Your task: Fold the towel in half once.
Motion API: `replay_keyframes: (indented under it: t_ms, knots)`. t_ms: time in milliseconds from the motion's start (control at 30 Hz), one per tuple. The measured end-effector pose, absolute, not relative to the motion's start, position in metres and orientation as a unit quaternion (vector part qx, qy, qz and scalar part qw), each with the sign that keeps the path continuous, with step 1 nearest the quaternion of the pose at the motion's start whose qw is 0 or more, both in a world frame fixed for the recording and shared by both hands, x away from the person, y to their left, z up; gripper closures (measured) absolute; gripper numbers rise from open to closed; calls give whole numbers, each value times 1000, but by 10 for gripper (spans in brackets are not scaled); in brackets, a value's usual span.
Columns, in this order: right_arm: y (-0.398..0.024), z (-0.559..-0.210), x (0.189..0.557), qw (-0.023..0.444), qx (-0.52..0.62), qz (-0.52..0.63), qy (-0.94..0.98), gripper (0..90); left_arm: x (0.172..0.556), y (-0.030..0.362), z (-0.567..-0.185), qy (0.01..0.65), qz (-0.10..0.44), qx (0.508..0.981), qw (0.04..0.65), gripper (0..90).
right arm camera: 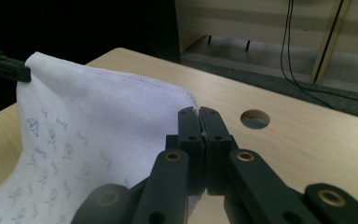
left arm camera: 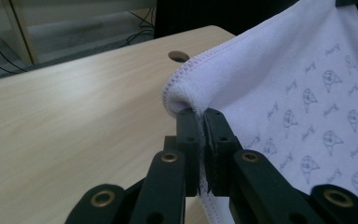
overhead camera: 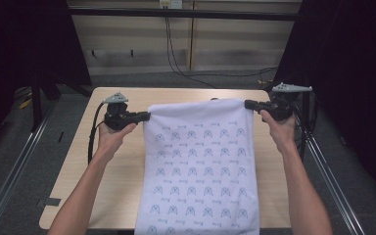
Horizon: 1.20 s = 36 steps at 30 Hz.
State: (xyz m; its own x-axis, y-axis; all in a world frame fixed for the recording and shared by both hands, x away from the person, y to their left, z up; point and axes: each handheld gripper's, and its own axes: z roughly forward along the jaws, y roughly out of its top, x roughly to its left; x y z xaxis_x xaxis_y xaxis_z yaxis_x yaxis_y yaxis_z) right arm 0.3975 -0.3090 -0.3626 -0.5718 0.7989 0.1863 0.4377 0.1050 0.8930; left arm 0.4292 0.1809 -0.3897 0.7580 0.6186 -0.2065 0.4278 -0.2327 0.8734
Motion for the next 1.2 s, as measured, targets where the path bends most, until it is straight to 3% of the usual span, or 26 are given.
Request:
replay_keyframes:
  t_ms: [200, 367, 600, 800, 1033, 1200]
  knots:
    - [-309, -325, 421, 204, 439, 496, 721, 888, 449, 177, -347, 329, 119, 760, 548, 861]
    - [-311, -307, 412, 209, 425, 513, 716, 889, 434, 177, -332, 303, 126, 762, 558, 861]
    - [-319, -348, 363, 165, 406, 533, 724, 890, 385, 182, -364, 282, 108, 781, 547, 862]
    - [-315, -392, 309, 120, 389, 518, 752, 891, 345, 183, -411, 277, 57, 801, 527, 863]
    - [-317, -405, 239, 95, 371, 497, 779, 891, 290, 203, -407, 248, 36, 823, 510, 863]
    - [-312, -422, 192, 65, 372, 477, 794, 891, 253, 207, -436, 255, -17, 837, 484, 862]
